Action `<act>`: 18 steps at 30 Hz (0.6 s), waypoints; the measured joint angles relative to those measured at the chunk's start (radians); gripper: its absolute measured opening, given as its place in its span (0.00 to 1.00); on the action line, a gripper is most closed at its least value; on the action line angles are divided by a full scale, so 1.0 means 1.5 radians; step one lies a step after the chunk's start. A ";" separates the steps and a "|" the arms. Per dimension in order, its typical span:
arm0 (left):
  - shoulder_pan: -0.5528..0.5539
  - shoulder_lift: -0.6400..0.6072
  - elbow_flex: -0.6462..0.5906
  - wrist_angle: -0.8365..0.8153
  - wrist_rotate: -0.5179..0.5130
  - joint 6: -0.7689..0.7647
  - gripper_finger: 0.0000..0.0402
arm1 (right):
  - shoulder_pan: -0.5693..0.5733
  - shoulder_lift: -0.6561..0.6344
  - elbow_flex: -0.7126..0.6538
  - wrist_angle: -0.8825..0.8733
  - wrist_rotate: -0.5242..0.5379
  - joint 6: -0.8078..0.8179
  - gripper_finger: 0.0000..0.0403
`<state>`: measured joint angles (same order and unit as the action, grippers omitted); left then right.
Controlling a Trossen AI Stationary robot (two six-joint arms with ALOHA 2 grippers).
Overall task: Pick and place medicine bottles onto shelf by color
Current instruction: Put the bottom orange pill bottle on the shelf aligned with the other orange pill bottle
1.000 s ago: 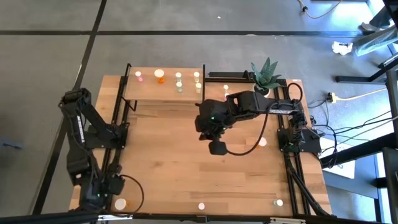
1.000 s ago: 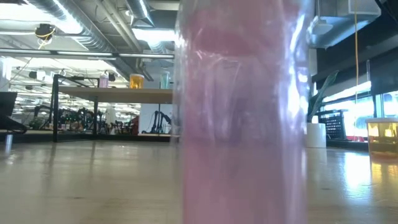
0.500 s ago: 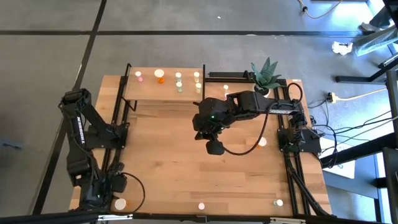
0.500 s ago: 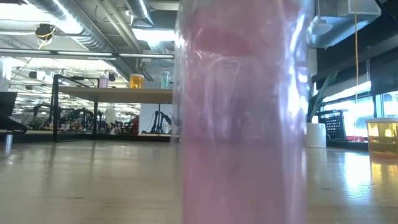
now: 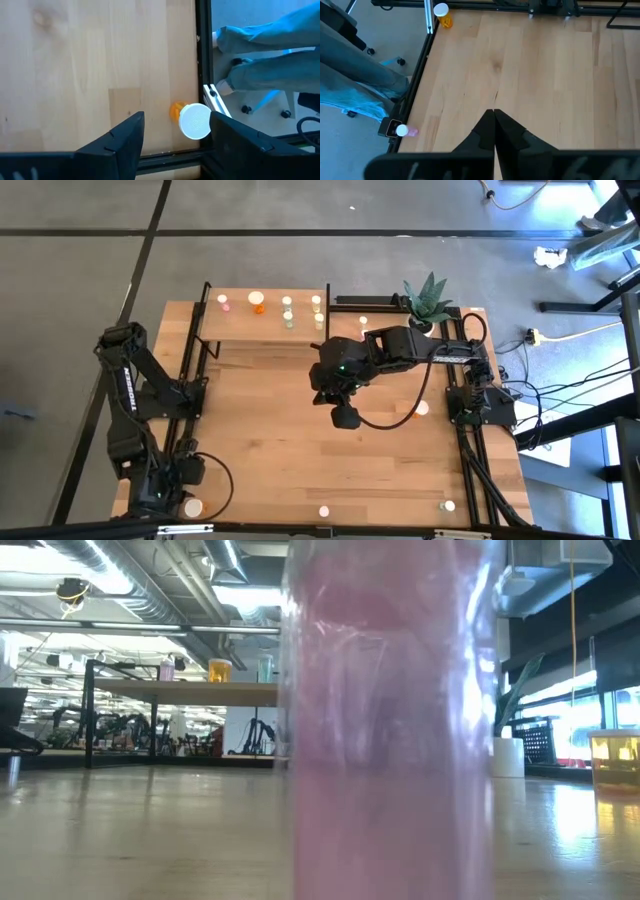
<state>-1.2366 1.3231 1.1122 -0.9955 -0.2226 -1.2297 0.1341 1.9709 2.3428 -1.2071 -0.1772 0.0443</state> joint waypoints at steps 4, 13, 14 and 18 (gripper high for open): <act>0.012 0.000 0.000 0.002 0.003 0.003 0.55 | 0.000 0.000 0.000 0.000 0.000 0.000 0.01; 0.036 0.003 0.000 0.010 0.036 0.039 0.68 | 0.000 0.000 0.000 0.000 0.000 0.001 0.04; 0.035 0.007 0.000 0.013 0.037 0.040 0.71 | 0.000 0.000 0.000 0.000 0.000 0.001 0.04; 0.026 0.047 0.000 0.020 0.039 0.041 0.80 | 0.000 0.000 0.000 0.001 0.000 0.001 0.05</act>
<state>-1.1974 1.3930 1.1122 -0.9652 -0.1638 -1.1679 0.1345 1.9709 2.3428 -1.2060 -0.1771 0.0452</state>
